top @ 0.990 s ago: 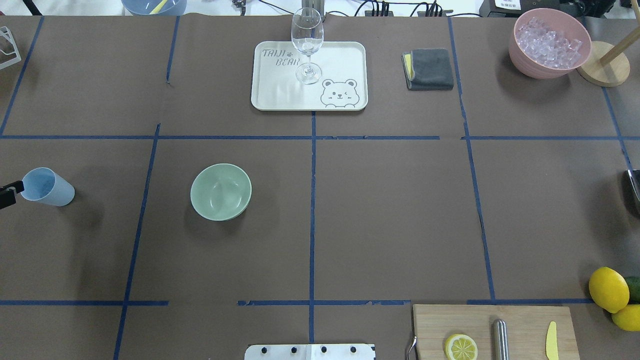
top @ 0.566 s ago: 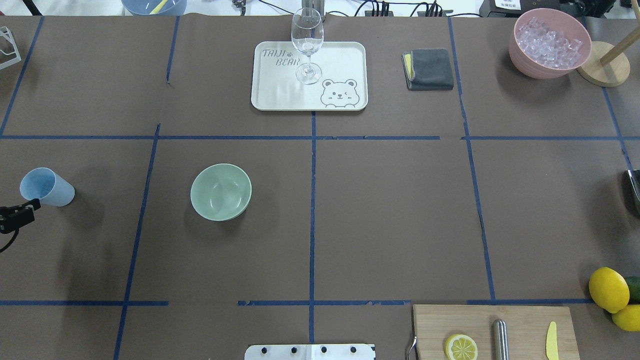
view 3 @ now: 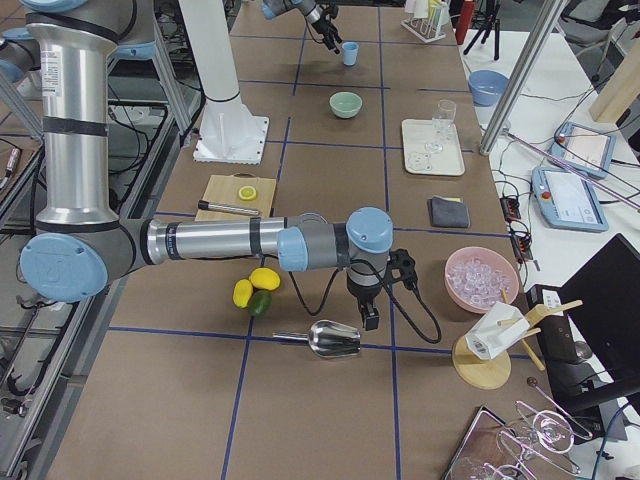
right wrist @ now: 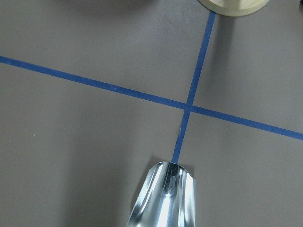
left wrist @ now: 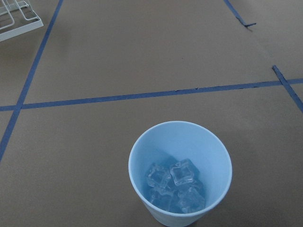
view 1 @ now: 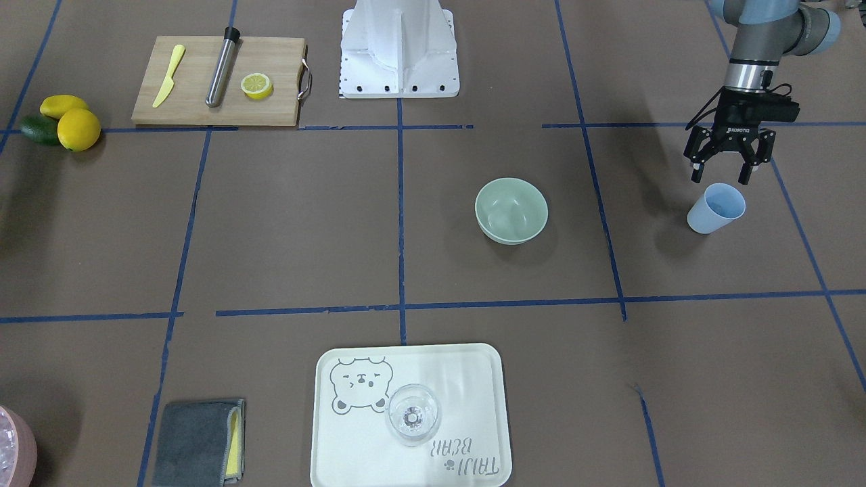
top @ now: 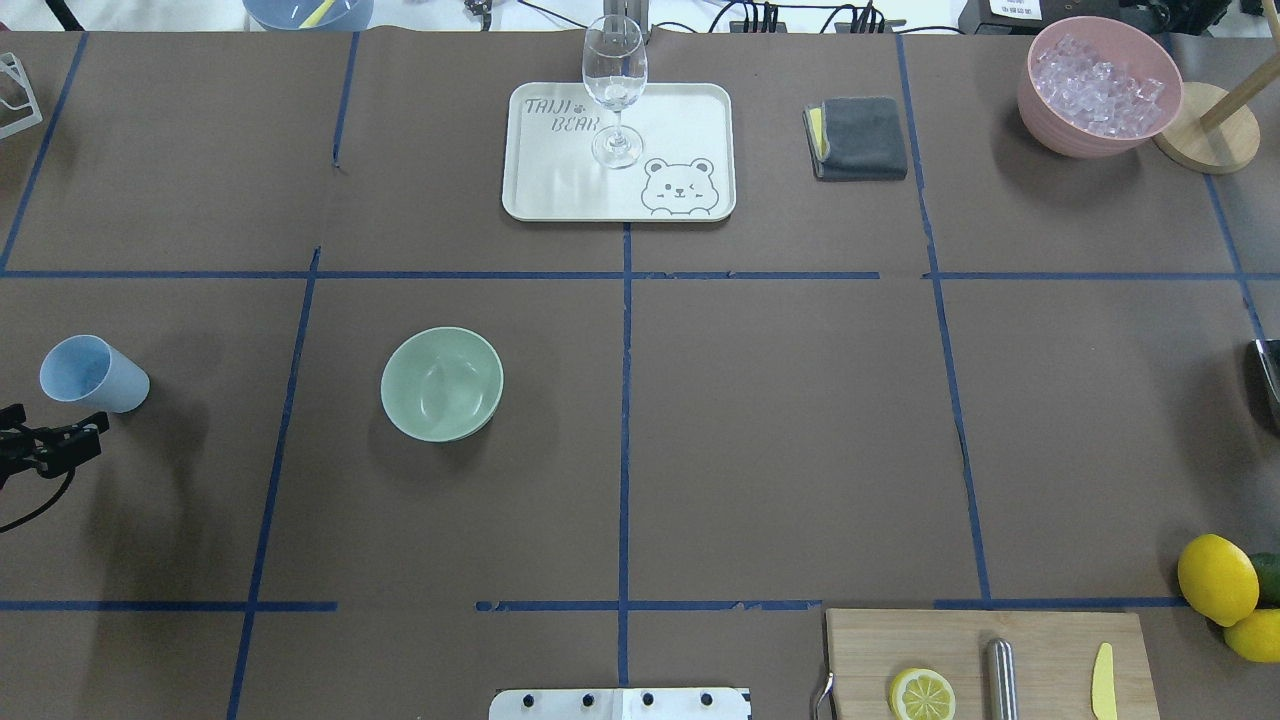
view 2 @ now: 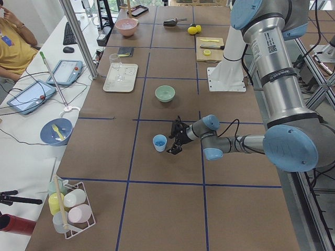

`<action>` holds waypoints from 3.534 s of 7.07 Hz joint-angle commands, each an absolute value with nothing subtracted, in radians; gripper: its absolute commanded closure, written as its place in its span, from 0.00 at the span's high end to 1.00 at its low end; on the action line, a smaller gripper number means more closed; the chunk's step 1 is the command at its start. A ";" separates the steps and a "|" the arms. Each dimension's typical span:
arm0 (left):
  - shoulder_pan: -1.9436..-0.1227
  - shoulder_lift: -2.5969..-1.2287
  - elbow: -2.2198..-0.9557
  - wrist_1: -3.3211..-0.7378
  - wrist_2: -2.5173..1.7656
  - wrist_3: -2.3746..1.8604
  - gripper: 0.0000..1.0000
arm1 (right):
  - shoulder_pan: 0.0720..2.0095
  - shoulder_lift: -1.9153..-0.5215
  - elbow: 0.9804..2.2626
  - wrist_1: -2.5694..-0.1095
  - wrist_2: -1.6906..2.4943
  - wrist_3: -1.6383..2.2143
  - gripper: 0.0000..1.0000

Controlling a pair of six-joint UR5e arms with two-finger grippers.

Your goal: Pour ice into bowl

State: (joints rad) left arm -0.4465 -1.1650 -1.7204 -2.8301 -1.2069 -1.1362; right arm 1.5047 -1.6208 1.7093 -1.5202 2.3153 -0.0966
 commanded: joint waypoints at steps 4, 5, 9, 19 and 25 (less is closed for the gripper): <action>-0.445 -1.292 -1.554 -2.903 -1.206 -1.126 0.98 | 1.505 -1.621 1.710 -1.520 2.315 -0.097 1.00; -0.445 -1.311 -1.527 -2.913 -1.207 -1.126 0.98 | 1.505 -1.620 1.710 -1.520 2.315 -0.097 1.00; -0.463 -1.319 -1.522 -2.947 -1.207 -1.124 0.98 | 1.506 -1.617 1.717 -1.520 2.313 -0.097 1.00; -0.540 -1.335 -1.496 -2.993 -1.206 -1.003 0.99 | 1.506 -1.608 1.718 -1.520 2.309 -0.097 1.00; -0.545 -1.333 -1.561 -3.027 -1.219 -0.917 0.00 | 1.511 -1.608 1.718 -1.520 2.310 -0.097 1.00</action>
